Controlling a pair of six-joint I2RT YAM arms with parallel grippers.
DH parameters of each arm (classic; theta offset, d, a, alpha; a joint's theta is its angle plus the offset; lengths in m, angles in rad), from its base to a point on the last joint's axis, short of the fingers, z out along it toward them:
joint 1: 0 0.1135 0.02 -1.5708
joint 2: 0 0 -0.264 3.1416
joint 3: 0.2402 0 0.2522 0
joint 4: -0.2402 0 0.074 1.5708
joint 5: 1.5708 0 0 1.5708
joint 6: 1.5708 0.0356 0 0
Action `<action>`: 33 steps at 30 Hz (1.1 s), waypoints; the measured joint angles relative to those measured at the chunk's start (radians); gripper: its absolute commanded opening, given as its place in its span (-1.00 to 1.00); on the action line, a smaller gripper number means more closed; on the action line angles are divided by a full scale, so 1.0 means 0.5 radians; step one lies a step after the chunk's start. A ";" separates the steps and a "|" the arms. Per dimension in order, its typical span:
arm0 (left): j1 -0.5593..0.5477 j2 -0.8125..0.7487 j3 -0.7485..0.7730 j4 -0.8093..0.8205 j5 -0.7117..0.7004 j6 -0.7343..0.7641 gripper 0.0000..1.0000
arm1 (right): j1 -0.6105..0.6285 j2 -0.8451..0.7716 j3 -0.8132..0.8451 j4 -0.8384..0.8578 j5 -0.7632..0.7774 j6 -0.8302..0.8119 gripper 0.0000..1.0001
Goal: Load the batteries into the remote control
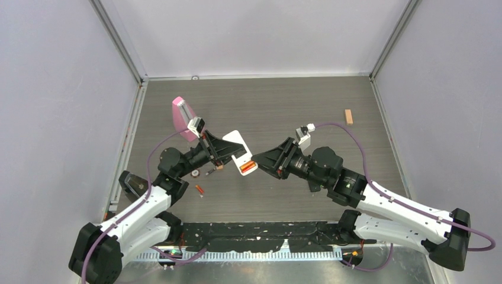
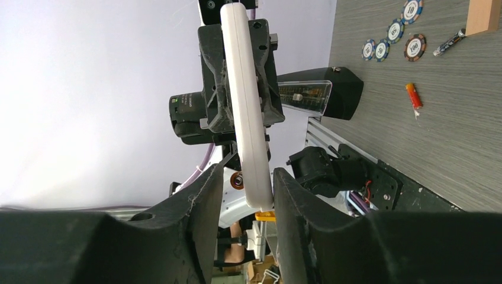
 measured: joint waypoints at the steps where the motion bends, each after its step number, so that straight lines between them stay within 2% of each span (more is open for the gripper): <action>1: 0.000 0.002 0.000 0.002 -0.004 -0.008 -1.00 | 0.000 0.000 -0.011 0.014 -0.004 0.011 -0.21; 17: 0.002 0.011 0.002 0.027 -0.047 -0.070 -1.00 | -0.006 0.027 -0.085 0.201 -0.035 0.088 -0.36; 33: -0.023 0.020 0.004 0.027 -0.129 -0.056 -1.00 | -0.012 0.095 -0.085 0.251 -0.094 0.072 -0.37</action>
